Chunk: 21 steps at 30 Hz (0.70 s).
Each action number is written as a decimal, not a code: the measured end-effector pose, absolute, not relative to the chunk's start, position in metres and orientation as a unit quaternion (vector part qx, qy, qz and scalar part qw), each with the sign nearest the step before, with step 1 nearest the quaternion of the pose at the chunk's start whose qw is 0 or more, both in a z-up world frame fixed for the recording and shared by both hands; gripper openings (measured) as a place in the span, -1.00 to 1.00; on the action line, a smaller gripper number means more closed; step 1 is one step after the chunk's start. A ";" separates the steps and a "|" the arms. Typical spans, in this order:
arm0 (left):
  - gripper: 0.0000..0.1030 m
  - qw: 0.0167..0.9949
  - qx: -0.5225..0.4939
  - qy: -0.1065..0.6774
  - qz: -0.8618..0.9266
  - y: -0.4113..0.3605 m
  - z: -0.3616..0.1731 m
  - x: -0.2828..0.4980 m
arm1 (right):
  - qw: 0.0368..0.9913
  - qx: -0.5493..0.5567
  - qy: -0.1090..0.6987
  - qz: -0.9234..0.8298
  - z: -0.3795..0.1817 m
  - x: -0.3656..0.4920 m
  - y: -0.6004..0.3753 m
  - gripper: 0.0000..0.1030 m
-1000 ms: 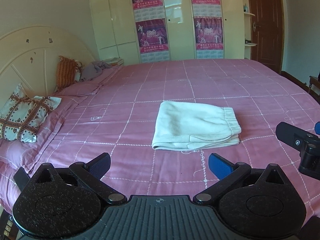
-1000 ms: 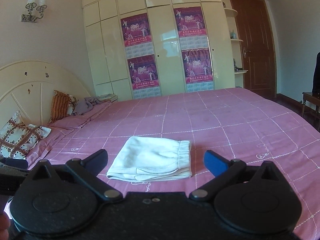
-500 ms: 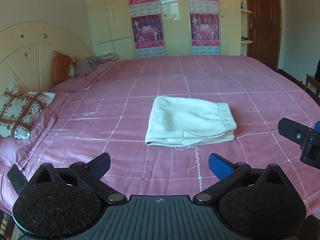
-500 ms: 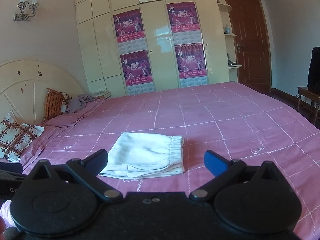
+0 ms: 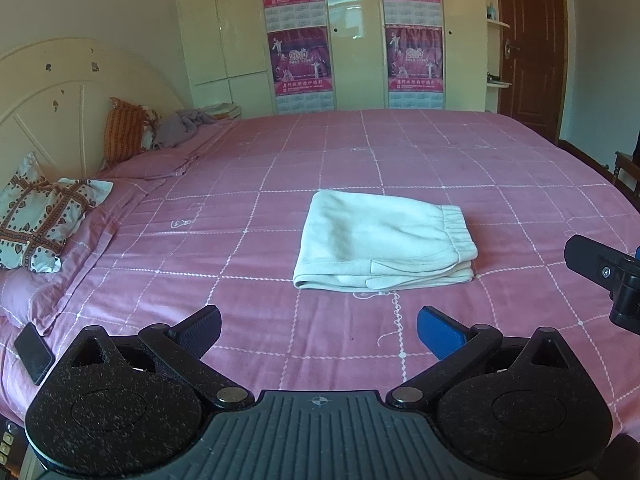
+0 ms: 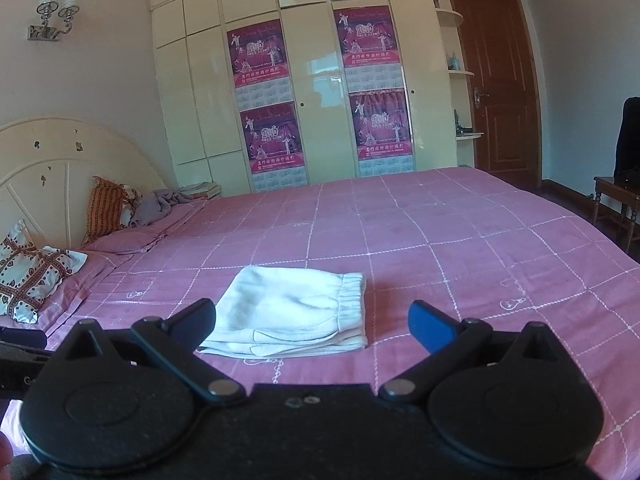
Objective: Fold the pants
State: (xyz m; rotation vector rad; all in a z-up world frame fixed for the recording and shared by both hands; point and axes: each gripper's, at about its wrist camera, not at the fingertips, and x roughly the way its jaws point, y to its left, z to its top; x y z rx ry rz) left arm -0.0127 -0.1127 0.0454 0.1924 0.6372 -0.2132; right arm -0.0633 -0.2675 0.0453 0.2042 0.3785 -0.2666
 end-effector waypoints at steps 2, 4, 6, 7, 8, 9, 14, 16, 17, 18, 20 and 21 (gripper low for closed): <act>1.00 0.939 0.093 0.313 -0.106 -0.113 0.045 -0.013 | 0.968 0.102 0.187 -0.132 0.045 -0.064 -0.268 1.00; 1.00 0.939 0.095 0.313 -0.107 -0.113 0.045 -0.014 | 0.968 0.101 0.187 -0.132 0.045 -0.064 -0.268 1.00; 1.00 0.939 0.096 0.313 -0.108 -0.114 0.045 -0.013 | 0.968 0.101 0.187 -0.134 0.045 -0.063 -0.268 1.00; 1.00 0.939 0.096 0.313 -0.109 -0.114 0.045 -0.013 | 0.968 0.102 0.187 -0.134 0.045 -0.064 -0.268 1.00; 1.00 0.938 0.096 0.313 -0.110 -0.114 0.045 -0.013 | 0.968 0.102 0.187 -0.134 0.045 -0.064 -0.268 1.00; 1.00 0.938 0.096 0.313 -0.110 -0.114 0.045 -0.013 | 0.968 0.103 0.187 -0.134 0.045 -0.064 -0.268 1.00; 1.00 0.937 0.100 0.314 -0.114 -0.115 0.044 -0.013 | 0.967 0.106 0.189 -0.135 0.044 -0.064 -0.267 1.00; 1.00 0.937 0.100 0.314 -0.116 -0.116 0.044 -0.013 | 0.966 0.107 0.191 -0.136 0.044 -0.064 -0.266 1.00; 1.00 0.937 0.101 0.314 -0.117 -0.116 0.044 -0.013 | 0.966 0.107 0.191 -0.136 0.044 -0.063 -0.266 1.00; 1.00 0.937 0.102 0.314 -0.117 -0.116 0.043 -0.013 | 0.966 0.107 0.192 -0.136 0.044 -0.063 -0.265 1.00; 1.00 0.936 0.101 0.316 -0.119 -0.116 0.043 -0.011 | 0.966 0.107 0.192 -0.136 0.044 -0.062 -0.265 1.00; 1.00 0.935 0.100 0.318 -0.120 -0.117 0.042 -0.011 | 0.966 0.107 0.193 -0.136 0.043 -0.062 -0.265 1.00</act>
